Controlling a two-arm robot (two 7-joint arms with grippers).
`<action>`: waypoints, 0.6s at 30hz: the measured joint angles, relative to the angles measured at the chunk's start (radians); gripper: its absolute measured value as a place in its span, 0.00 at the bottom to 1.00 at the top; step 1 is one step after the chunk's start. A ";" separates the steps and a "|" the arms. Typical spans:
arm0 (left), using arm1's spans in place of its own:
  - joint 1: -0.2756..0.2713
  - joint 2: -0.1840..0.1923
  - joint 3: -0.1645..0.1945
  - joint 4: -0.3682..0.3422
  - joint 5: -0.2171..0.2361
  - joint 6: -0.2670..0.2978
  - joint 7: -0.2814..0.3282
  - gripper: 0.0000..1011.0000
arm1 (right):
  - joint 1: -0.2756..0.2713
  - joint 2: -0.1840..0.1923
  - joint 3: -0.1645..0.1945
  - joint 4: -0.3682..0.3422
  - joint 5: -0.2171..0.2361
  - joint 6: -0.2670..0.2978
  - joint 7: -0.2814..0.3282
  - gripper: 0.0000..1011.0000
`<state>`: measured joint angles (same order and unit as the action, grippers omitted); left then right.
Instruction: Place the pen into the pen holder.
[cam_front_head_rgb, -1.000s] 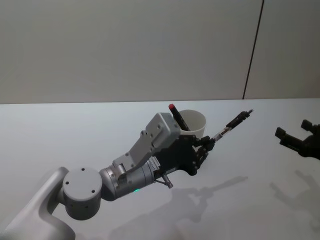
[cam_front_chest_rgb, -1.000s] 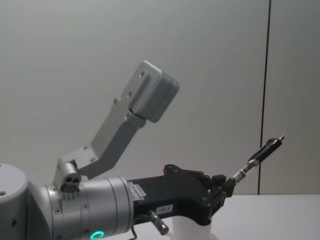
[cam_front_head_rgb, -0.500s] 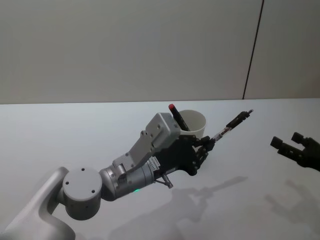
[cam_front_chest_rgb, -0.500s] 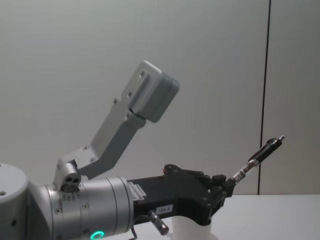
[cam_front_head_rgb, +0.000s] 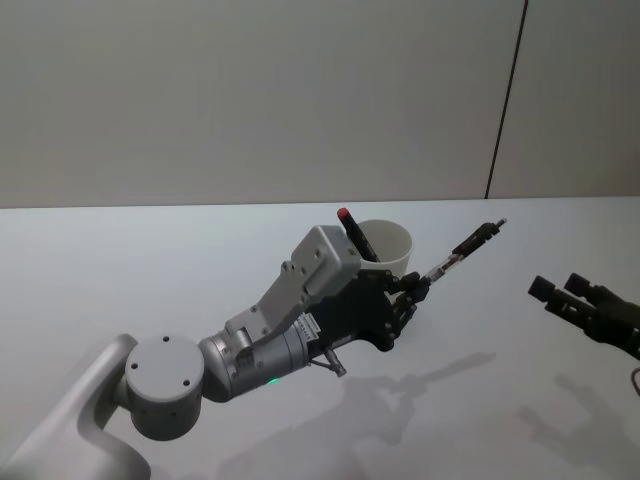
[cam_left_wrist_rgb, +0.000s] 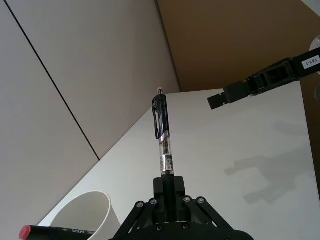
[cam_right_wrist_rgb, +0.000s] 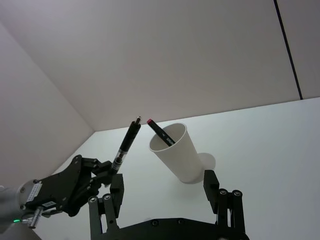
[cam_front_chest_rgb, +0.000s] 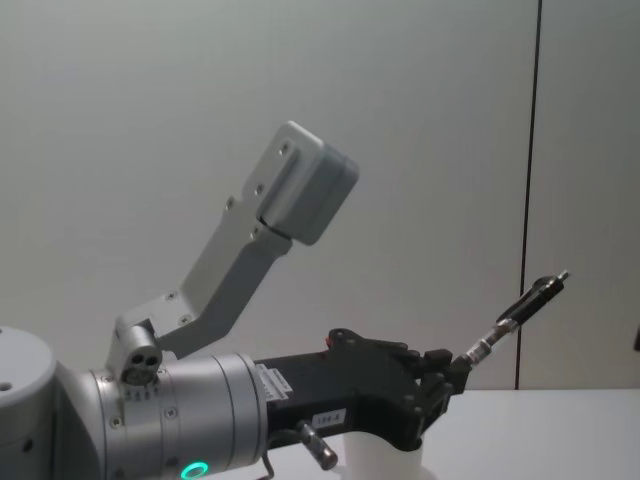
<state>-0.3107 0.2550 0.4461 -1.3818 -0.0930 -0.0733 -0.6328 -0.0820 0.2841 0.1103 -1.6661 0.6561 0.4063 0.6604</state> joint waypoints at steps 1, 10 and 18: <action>0.000 0.000 0.000 0.000 0.000 0.000 0.000 0.12 | -0.005 -0.003 -0.001 -0.007 0.011 0.000 -0.008 0.99; 0.000 0.000 0.000 0.000 0.000 0.000 0.000 0.12 | -0.032 -0.030 -0.016 -0.056 0.061 0.003 -0.082 0.99; 0.000 0.000 0.000 0.000 0.000 0.000 0.000 0.12 | -0.041 -0.051 -0.035 -0.088 0.090 0.027 -0.155 0.99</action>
<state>-0.3107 0.2550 0.4460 -1.3818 -0.0931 -0.0733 -0.6328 -0.1233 0.2335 0.0752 -1.7540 0.7466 0.4330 0.5052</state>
